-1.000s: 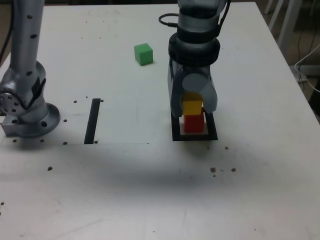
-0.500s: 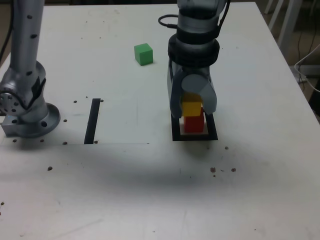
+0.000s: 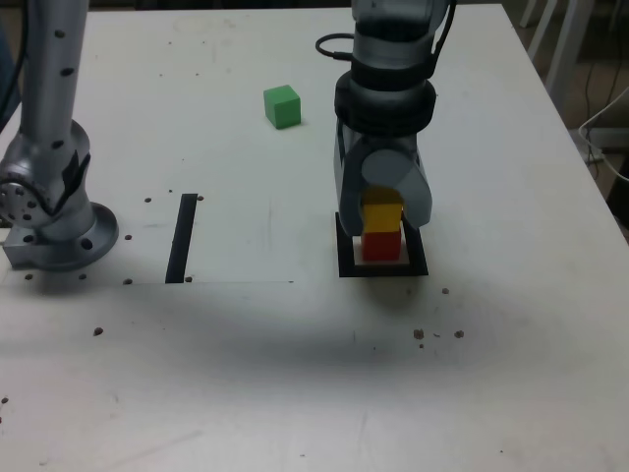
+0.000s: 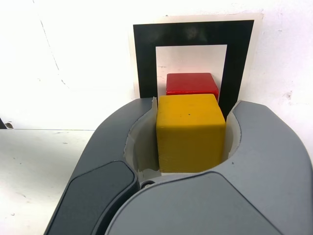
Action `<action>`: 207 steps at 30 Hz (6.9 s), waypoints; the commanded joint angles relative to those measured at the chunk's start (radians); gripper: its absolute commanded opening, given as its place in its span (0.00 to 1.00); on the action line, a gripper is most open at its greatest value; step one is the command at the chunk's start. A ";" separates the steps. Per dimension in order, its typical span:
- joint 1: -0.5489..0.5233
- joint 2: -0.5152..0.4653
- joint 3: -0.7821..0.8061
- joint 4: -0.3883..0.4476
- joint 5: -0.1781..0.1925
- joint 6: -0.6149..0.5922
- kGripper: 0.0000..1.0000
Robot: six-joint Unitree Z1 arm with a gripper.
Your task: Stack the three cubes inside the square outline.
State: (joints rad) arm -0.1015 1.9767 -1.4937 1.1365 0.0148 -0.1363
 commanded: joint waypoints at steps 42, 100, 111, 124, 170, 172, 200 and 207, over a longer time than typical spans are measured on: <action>0.080 -0.187 0.073 0.077 0.079 0.040 0.99; 0.821 0.040 0.062 0.031 0.143 0.423 0.89; 0.833 0.055 0.052 0.036 0.123 0.432 0.61; 0.832 0.080 0.021 0.014 0.097 0.442 0.41; 0.515 -0.084 -0.151 0.197 0.028 0.467 0.17; 0.483 -0.091 -0.152 0.208 0.028 0.449 0.17; 0.134 -0.125 -0.173 0.295 0.031 0.189 0.17; 0.058 -0.116 -0.178 0.293 0.026 0.111 0.17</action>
State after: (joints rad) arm -0.0320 1.8560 -1.6642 1.4298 0.0427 -0.0159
